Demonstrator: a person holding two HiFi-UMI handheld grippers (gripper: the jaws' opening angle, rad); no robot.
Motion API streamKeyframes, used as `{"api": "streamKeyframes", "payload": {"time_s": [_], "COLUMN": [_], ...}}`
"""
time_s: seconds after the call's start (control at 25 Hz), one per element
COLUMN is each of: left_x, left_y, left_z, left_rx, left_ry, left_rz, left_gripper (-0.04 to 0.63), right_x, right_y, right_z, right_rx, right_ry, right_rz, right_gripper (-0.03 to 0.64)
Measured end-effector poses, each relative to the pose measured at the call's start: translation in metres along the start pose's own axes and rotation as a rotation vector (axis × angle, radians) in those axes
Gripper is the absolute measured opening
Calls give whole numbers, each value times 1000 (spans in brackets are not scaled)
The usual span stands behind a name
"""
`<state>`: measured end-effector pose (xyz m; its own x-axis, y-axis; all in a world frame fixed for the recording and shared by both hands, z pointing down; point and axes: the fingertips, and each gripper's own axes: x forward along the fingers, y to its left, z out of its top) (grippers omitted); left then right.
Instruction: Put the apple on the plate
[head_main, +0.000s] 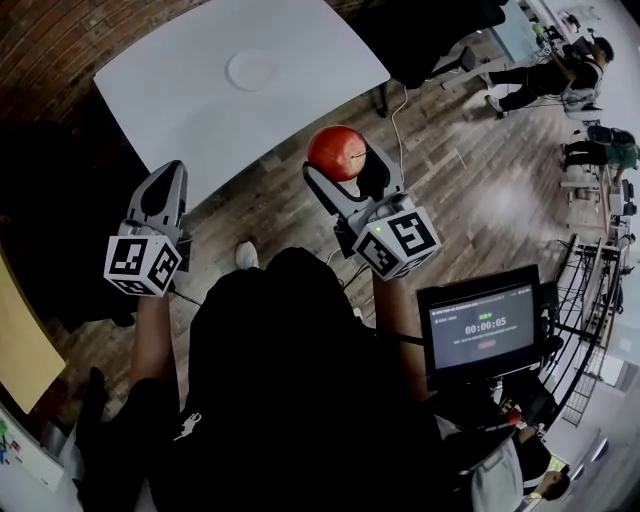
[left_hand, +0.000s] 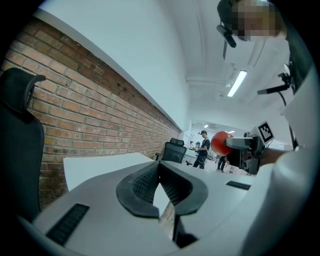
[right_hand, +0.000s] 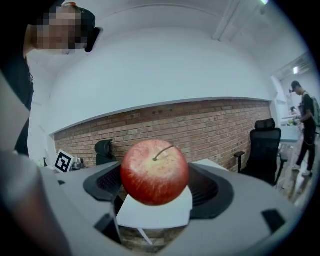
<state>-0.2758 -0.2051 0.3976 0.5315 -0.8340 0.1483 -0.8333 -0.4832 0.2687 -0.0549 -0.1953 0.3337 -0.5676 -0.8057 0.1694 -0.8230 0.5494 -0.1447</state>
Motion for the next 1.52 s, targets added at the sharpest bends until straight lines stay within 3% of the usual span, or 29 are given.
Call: {"api": "streamKeyframes", "payload": {"time_s": [0.4,0.92,1.52], "left_x": [-4,-44,84], "left_y": [-1,28,61], "left_z": [0,13,38], "left_rx": [-7,23,37], "left_ry": [-24,-22,-22], "left_rz": [21,147,199], "left_gripper": [6,6,6], "right_x": [-1,29,130], "right_y": [-2,28,-73], "right_z": [-5,10,27], "right_rx": [21,20,35], "right_ry": [4,-21,-15], "right_rz": [18,122,195], "right_gripper": [396,396,396]}}
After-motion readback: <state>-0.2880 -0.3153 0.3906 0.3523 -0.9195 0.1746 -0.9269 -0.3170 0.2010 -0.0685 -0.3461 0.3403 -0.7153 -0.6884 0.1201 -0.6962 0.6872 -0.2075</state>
